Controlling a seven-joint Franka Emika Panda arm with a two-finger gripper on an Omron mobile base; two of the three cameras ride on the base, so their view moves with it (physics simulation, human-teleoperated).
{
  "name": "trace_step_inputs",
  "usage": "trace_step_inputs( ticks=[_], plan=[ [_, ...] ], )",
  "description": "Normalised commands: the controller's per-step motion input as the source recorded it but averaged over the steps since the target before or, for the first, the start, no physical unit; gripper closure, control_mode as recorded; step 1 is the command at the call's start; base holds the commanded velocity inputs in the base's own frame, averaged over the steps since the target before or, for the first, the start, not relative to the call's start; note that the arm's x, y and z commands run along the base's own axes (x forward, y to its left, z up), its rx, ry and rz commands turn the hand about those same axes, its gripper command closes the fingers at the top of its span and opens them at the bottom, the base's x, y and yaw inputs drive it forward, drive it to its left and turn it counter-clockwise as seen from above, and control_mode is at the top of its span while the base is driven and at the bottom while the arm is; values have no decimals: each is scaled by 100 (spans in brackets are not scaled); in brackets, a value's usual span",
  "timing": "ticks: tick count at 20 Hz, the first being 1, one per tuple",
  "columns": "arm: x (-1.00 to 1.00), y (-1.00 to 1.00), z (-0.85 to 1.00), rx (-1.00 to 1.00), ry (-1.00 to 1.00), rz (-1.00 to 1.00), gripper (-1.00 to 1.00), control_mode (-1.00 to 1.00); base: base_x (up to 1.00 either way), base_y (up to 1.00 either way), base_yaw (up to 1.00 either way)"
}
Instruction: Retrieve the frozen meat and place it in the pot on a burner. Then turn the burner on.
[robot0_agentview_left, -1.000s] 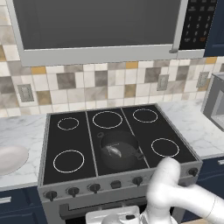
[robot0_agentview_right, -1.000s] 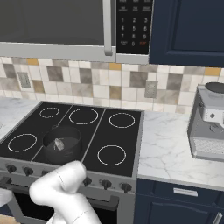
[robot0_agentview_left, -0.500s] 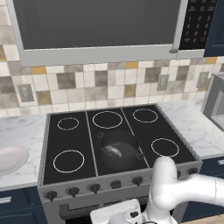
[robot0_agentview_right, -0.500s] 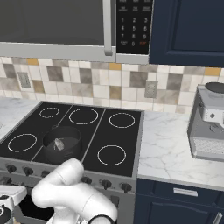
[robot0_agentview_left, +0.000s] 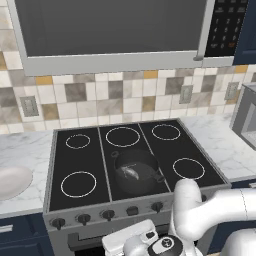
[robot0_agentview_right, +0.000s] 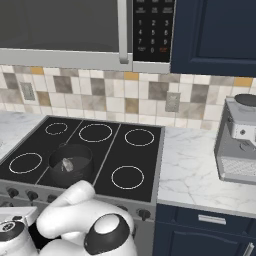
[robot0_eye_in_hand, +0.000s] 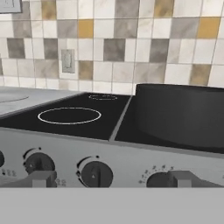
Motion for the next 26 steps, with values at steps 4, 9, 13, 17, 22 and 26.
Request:
trace_step_inputs(
  ticks=[4, 9, 13, 17, 22, 26],
  plan=[
    [1, 9, -7, 12, 0, 0, -100, -100, 0, 0, 0],
    [0, 0, 0, 16, 0, 0, -100, -100, 0, 0, 0],
    [2, 0, -4, 6, 6, 0, -100, -100, 0, 0, 0],
    [0, -5, -7, 6, 15, -3, -100, -100, 0, 0, 0],
    [0, -2, -1, 1, 3, -1, -100, -100, 0, 0, 0],
    [0, 0, -1, 0, 7, 0, -100, -100, 0, 0, 0]
  ],
)
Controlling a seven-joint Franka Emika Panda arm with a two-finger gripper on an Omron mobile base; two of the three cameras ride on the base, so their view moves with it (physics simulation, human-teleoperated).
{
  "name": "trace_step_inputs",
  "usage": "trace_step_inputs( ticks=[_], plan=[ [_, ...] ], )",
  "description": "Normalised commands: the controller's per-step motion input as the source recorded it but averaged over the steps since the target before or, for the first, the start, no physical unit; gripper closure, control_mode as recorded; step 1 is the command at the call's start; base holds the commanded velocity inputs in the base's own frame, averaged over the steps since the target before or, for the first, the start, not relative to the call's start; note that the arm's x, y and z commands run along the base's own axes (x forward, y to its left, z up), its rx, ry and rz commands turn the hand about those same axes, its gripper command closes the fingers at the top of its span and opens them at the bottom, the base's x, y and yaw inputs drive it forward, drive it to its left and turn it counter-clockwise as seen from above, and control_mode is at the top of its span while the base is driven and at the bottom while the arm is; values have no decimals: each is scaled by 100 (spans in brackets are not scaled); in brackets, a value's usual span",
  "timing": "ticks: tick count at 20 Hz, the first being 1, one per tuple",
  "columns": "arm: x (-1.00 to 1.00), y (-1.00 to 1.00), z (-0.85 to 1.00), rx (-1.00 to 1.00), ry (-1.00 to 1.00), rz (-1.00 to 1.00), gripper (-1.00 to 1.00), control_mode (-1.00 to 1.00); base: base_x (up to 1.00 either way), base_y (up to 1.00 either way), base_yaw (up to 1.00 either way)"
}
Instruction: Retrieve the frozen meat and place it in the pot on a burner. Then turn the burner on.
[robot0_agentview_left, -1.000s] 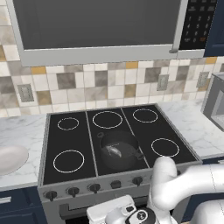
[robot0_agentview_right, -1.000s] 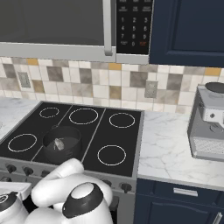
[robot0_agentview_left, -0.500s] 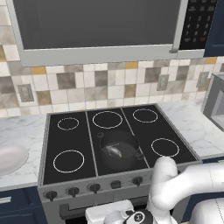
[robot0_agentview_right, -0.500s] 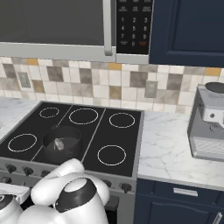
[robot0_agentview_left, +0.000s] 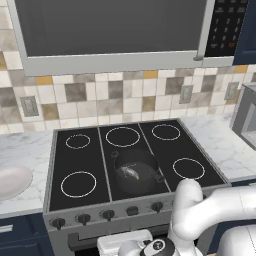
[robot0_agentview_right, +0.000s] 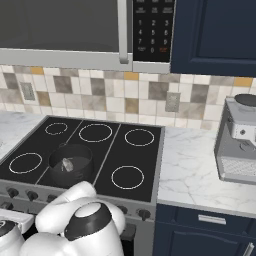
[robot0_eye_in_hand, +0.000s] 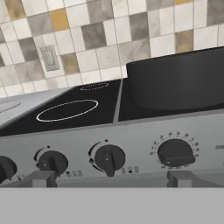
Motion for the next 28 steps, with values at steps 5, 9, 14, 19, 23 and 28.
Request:
trace_step_inputs(
  ticks=[5, 9, 14, 19, 23, 28],
  plan=[
    [8, 0, 0, 0, 3, 0, -100, -100, 0, 0, 0],
    [9, 0, 0, 0, 1, 0, -100, -100, 0, 0, 0],
    [9, 0, -5, 0, 0, 0, -100, -100, 0, 0, 0],
    [23, -1, -8, 0, 1, 0, -100, -100, 0, 0, 0],
    [38, 0, 0, 0, 7, 0, -100, -100, 0, 0, 0],
    [29, 0, -13, 0, 2, -1, -100, -100, 0, 0, 0]
  ],
)
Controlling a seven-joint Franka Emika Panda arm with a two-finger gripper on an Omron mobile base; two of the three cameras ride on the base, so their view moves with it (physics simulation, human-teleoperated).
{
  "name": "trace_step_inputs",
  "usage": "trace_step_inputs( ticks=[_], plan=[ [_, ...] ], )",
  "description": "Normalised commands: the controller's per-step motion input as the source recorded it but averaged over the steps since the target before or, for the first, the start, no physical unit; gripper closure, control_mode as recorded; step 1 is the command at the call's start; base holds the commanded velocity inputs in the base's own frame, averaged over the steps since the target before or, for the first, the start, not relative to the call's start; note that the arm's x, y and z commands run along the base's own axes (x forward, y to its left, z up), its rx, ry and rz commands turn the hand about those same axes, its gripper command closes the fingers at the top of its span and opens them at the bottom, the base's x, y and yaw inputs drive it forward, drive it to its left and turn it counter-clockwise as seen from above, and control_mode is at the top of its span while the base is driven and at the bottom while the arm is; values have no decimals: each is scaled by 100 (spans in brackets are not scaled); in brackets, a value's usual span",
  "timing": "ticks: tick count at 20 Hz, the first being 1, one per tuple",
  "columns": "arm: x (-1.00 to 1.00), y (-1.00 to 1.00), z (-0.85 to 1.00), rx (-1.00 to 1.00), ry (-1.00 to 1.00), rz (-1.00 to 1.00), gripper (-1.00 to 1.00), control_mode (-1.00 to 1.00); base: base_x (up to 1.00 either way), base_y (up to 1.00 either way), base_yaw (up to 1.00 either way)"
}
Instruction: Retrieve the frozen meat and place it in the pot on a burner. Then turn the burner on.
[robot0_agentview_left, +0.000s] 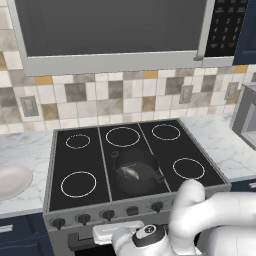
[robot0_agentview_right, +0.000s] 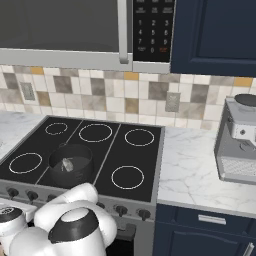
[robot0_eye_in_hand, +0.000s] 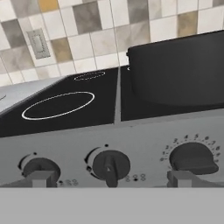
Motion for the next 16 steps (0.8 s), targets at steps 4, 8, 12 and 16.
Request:
trace_step_inputs(
  ticks=[4, 8, 12, 16],
  plan=[
    [11, -7, -20, 0, 0, 0, -100, -100, 0, 0, 0],
    [15, -13, -12, 0, 0, 0, -100, -100, 0, 0, 0],
    [22, -3, 0, 0, 1, 0, -100, -100, 0, 0, 0],
    [28, 0, -1, 0, 0, 0, -100, -100, 0, 0, 0]
  ],
)
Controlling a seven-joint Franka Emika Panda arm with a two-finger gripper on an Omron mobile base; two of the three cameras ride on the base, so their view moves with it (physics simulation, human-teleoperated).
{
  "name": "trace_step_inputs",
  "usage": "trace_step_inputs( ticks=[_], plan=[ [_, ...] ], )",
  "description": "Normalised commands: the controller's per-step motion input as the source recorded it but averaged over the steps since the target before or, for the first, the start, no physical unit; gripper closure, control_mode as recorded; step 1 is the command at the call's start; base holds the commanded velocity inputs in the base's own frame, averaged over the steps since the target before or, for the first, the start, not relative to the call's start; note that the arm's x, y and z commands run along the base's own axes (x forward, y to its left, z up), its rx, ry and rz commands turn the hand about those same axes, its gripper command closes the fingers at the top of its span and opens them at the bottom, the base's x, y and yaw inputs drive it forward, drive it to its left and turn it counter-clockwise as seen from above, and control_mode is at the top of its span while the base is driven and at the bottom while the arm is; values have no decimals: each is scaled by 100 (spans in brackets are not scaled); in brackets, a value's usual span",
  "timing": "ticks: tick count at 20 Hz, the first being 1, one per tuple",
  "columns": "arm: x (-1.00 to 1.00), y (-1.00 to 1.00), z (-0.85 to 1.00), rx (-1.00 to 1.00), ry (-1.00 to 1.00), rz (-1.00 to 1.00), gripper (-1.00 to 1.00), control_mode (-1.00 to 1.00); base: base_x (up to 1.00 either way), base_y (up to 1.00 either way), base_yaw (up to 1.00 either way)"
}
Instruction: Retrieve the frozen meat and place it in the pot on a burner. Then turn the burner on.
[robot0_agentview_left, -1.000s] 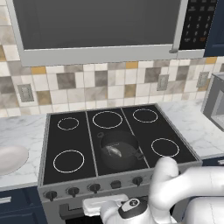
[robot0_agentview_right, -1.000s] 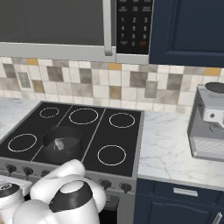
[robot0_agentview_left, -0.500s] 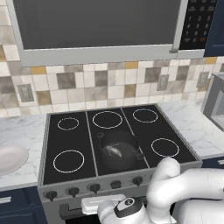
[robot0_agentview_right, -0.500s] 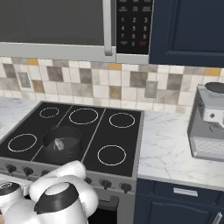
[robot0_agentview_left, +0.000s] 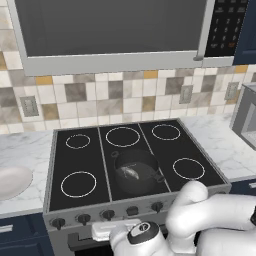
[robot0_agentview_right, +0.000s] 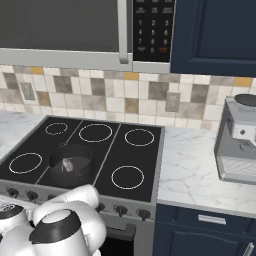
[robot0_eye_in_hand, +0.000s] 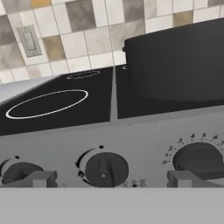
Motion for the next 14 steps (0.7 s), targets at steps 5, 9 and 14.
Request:
trace_step_inputs(
  ticks=[5, 9, 14],
  plan=[
    [23, 0, -7, 0, 0, 0, -100, -100, 0, 0, 0],
    [27, 0, -18, 0, 0, 0, -100, -100, 0, 0, 0],
    [22, 0, -19, 0, 0, 0, -100, -100, 0, 0, 0]
  ],
)
